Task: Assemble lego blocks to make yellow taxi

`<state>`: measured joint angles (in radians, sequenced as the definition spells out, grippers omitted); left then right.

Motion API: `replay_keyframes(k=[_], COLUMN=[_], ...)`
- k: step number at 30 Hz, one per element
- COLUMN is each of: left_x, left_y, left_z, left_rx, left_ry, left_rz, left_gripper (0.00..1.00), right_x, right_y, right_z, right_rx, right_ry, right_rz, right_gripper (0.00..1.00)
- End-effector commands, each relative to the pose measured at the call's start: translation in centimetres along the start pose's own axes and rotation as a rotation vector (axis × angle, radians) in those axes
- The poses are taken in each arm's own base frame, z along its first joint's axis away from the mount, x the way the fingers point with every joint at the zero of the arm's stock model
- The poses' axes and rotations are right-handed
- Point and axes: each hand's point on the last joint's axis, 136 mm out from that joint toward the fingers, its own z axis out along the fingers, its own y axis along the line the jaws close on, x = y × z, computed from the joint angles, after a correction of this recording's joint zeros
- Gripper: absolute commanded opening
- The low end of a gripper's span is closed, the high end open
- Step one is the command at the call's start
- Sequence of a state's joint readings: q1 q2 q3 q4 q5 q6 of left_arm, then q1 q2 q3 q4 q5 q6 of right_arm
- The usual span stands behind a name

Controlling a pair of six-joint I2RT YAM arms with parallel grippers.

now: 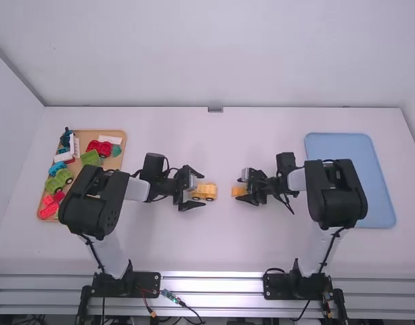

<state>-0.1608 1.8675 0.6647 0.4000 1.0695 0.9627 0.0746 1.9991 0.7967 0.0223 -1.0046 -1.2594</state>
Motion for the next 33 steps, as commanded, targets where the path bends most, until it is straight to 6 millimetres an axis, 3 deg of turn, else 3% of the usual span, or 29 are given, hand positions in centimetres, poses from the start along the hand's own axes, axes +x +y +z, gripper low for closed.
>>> replay_keyframes(k=[1, 14, 24, 33], left_x=[-1.0, -1.1, -1.0, 0.5], left_y=[0.3, 0.3, 0.3, 0.8], left_z=[-0.2, -0.2, -0.2, -0.2], left_rx=[-0.002, -0.001, -0.003, -0.042], left_ry=[-0.017, -0.019, -0.018, 0.065], left_rz=[0.029, 0.025, 0.021, 0.019], left_gripper=[0.99, 0.99, 0.99, 0.99], right_x=[0.7, 1.9, 2.3, 1.8], right_y=[0.0, -0.2, -0.2, -0.3], right_z=[0.5, 0.1, 0.5, 0.3], right_rx=[-0.007, 0.007, 0.008, 0.003], right_ry=[0.035, 0.048, 0.09, 0.088], right_rz=[0.008, 0.047, 0.057, 0.061], right_gripper=[0.68, 0.59, 0.38, 0.31])
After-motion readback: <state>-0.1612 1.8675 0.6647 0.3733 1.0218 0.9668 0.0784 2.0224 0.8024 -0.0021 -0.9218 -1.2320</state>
